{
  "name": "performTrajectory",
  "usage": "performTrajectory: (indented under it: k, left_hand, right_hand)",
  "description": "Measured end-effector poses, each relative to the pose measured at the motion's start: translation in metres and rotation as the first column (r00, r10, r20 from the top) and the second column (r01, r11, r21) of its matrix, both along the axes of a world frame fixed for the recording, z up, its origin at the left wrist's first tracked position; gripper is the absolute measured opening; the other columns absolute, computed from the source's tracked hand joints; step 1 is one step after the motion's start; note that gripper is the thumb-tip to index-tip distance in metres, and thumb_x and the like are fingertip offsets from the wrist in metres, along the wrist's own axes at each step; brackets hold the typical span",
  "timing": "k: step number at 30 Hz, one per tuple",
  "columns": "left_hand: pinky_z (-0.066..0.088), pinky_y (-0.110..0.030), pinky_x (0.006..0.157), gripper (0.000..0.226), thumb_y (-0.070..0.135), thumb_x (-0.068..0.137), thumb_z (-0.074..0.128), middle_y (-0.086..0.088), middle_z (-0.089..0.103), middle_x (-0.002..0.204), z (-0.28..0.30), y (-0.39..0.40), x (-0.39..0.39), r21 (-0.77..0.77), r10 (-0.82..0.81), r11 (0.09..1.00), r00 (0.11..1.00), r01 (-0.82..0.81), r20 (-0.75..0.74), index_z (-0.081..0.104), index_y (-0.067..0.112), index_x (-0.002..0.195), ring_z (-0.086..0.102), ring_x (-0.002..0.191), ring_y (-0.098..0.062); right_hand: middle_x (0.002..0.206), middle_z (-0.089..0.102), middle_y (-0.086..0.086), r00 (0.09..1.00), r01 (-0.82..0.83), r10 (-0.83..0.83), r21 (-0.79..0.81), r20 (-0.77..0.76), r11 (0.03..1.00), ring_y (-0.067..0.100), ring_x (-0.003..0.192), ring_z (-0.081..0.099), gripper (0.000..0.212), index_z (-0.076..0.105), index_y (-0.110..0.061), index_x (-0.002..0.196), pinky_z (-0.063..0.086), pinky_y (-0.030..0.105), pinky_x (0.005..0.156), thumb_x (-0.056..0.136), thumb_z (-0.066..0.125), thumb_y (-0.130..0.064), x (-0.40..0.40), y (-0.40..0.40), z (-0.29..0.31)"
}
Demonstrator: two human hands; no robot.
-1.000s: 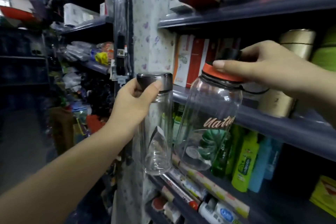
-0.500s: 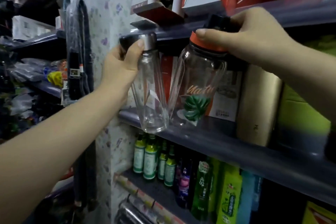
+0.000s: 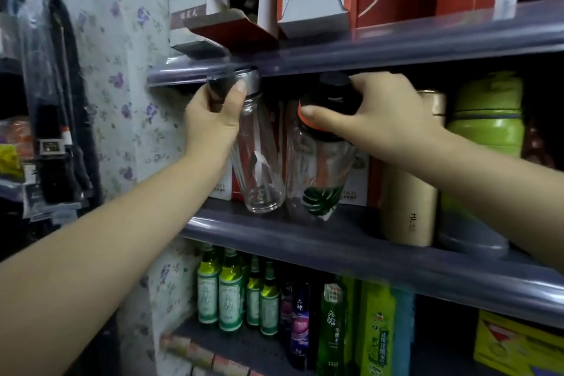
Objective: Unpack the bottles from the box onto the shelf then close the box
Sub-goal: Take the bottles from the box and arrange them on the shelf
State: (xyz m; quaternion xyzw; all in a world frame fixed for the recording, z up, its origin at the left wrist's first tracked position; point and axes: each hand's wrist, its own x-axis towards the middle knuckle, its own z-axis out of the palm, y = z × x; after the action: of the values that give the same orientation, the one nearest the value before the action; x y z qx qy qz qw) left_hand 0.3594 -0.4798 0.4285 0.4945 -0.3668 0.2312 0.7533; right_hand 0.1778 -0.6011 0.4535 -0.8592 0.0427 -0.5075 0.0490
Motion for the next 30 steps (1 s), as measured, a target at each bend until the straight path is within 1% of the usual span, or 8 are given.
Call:
performTrajectory:
  k: [4,10,14,16,19,23,27,30]
  left_hand:
    - [0.047,-0.020,0.080,0.036,0.062,0.063,0.060,0.015,0.065,0.088,-0.005,-0.004,0.011,0.070,-0.005,0.998,1.000,0.004,0.014,0.059,0.034,0.087,0.061,0.084,0.001]
    - [0.046,-0.018,0.078,0.039,0.058,0.068,0.063,0.014,0.066,0.088,-0.015,-0.008,0.022,0.048,-0.048,0.998,0.999,0.049,-0.018,0.062,0.028,0.093,0.061,0.085,-0.002]
    - [0.044,-0.012,0.073,0.022,0.041,0.083,0.068,0.016,0.064,0.090,-0.019,-0.022,0.026,0.116,-0.045,0.992,0.995,0.054,-0.084,0.061,0.026,0.098,0.061,0.087,0.000]
    - [0.043,-0.009,0.069,0.033,0.042,0.084,0.067,0.014,0.064,0.093,-0.020,-0.030,0.028,0.131,-0.060,0.989,0.992,0.075,-0.115,0.063,0.020,0.108,0.062,0.093,-0.007]
    - [0.041,-0.016,0.082,0.058,0.046,0.086,0.063,0.014,0.054,0.110,-0.016,-0.037,0.031,0.233,-0.081,0.966,0.985,0.116,-0.154,0.050,0.012,0.132,0.053,0.106,-0.007]
    - [0.045,-0.013,0.072,0.053,0.048,0.083,0.066,0.011,0.064,0.101,-0.020,-0.042,0.046,0.417,-0.050,0.905,0.995,0.081,-0.085,0.055,0.017,0.124,0.062,0.097,-0.007]
    - [0.047,-0.032,0.099,0.078,0.061,0.069,0.072,0.001,0.065,0.121,-0.019,-0.040,0.055,0.455,-0.077,0.883,0.991,0.117,-0.106,0.053,0.018,0.131,0.061,0.112,-0.016]
    - [0.044,-0.038,0.104,0.089,0.066,0.056,0.076,0.003,0.067,0.119,-0.016,-0.035,0.057,0.477,-0.107,0.863,0.982,0.168,-0.153,0.055,0.022,0.130,0.062,0.112,-0.016]
  right_hand:
    - [0.079,0.070,0.007,0.990,0.138,-0.136,0.054,-0.037,0.989,0.021,0.076,0.065,0.064,0.069,-0.007,0.087,0.054,0.037,0.067,0.073,0.058,-0.069,0.015,-0.005,0.003]
    - [0.063,0.051,0.001,0.971,0.208,-0.150,0.352,-0.186,0.912,0.016,0.064,0.051,0.048,0.051,-0.011,0.066,0.037,0.025,0.051,0.079,0.064,-0.056,0.032,-0.006,0.024]
    - [0.093,0.057,0.002,0.996,0.064,-0.016,0.578,-0.087,0.814,0.017,0.088,0.054,0.043,0.061,-0.010,0.103,0.041,0.024,0.074,0.080,0.070,-0.046,0.047,-0.013,0.028]
    - [0.092,0.060,0.001,0.992,0.035,0.046,0.620,-0.114,0.784,0.015,0.083,0.058,0.036,0.061,-0.011,0.103,0.044,0.022,0.068,0.081,0.070,-0.038,0.054,-0.016,0.029]
    - [0.090,0.062,0.004,0.972,0.086,0.065,0.600,-0.226,0.795,0.015,0.072,0.058,0.025,0.061,-0.014,0.091,0.043,0.023,0.057,0.078,0.071,-0.032,0.061,-0.017,0.033]
    - [0.108,0.062,0.002,0.943,0.126,0.038,0.458,-0.331,0.880,0.019,0.098,0.059,0.042,0.062,-0.013,0.116,0.046,0.028,0.082,0.080,0.072,-0.032,0.070,-0.017,0.037]
    - [0.132,0.056,0.008,0.890,0.287,-0.179,0.209,-0.419,0.935,0.026,0.120,0.052,0.056,0.053,-0.014,0.131,0.040,0.029,0.095,0.085,0.063,-0.044,0.076,-0.017,0.042]
    - [0.145,0.045,0.010,0.852,0.336,-0.256,0.102,-0.456,0.936,0.028,0.131,0.042,0.058,0.042,-0.015,0.140,0.034,0.029,0.101,0.091,0.055,-0.043,0.080,-0.025,0.040]
